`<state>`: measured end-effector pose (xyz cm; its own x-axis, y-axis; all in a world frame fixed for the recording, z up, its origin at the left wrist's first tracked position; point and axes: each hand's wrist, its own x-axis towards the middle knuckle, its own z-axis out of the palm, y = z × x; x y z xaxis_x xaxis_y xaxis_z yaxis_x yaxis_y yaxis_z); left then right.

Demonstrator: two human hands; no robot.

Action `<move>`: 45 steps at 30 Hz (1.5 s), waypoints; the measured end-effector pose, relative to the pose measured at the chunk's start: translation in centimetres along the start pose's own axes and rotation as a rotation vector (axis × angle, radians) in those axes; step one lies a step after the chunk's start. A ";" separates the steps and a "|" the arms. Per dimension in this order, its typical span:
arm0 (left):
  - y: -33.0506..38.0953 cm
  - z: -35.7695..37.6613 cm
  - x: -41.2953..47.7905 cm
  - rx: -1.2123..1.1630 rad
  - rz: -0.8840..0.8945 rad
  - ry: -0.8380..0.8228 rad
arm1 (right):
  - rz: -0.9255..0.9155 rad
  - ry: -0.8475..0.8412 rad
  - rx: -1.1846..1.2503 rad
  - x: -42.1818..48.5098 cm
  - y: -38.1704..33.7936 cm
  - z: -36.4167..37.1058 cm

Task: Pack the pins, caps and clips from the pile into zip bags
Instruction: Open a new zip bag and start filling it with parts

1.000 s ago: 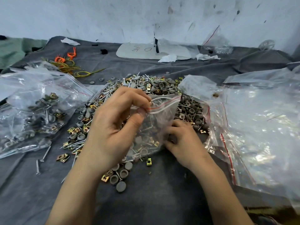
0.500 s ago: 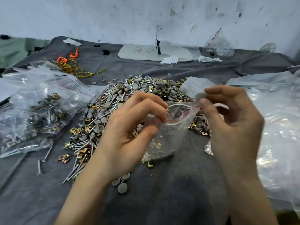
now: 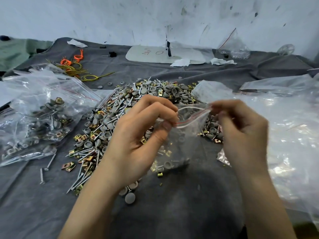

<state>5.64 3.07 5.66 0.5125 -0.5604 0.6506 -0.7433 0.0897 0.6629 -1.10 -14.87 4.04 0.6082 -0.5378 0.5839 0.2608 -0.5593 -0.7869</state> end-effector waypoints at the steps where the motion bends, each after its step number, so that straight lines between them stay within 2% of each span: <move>1: -0.1 -0.1 0.0 -0.004 -0.006 0.006 | 0.084 -0.095 -0.094 -0.1 1.1 0.5; 3: -0.3 -0.3 0.0 -0.012 -0.010 0.015 | 0.195 -0.313 -0.286 -0.5 3.0 1.6; 5: -0.4 -0.4 -0.1 0.000 -0.003 0.025 | 0.209 -0.474 -0.361 -1.0 4.3 2.5; 8: -0.6 -0.5 -0.1 0.016 -0.003 0.034 | 0.140 -0.558 -0.457 -1.1 5.0 3.2; 14: -0.6 -0.5 -0.1 0.020 -0.010 0.031 | 0.141 -0.439 -0.382 -0.9 4.9 3.3; 18: -0.4 -0.5 -0.1 0.030 -0.007 0.030 | 0.129 -0.102 -0.205 -0.2 2.9 2.2; 21: -0.1 -0.3 -0.1 0.037 0.003 0.005 | -0.030 0.091 -0.014 0.6 -0.2 0.2; 23: 0.1 -0.1 -0.1 0.063 0.018 -0.016 | -0.169 0.098 0.040 0.6 -2.4 -0.7; 26: 0.3 0.1 0.0 0.094 0.036 -0.033 | -0.310 -0.019 -0.031 0.2 -4.2 -0.6; 30: 0.3 0.2 0.0 0.094 0.044 -0.039 | -0.331 -0.205 -0.132 0.0 -3.9 -0.1; 32: 0.1 0.1 -0.1 0.086 0.042 -0.025 | -0.289 -0.178 -0.039 0.2 -3.3 -0.4; 35: 0.0 0.0 -0.1 0.051 0.026 -0.003 | -0.187 -0.009 0.026 0.9 -1.5 -0.8; 37: -0.1 -0.1 -0.1 0.032 0.017 0.005 | -0.060 -0.059 -0.080 1.3 0.4 -0.2; 39: -0.2 -0.3 -0.1 0.033 0.018 0.008 | 0.042 -0.210 -0.276 1.2 2.7 0.8; 43: -0.3 -0.5 -0.1 0.029 0.018 0.012 | 0.042 -0.506 -0.648 0.6 5.6 2.1; 45: -0.3 -0.5 -0.1 0.036 0.022 0.013 | 0.039 -0.505 -0.735 0.5 6.1 2.3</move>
<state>6.01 3.51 5.58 0.5016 -0.5478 0.6696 -0.7693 0.0715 0.6348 2.51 -17.11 -0.94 0.9095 -0.3199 0.2654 -0.2080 -0.9031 -0.3757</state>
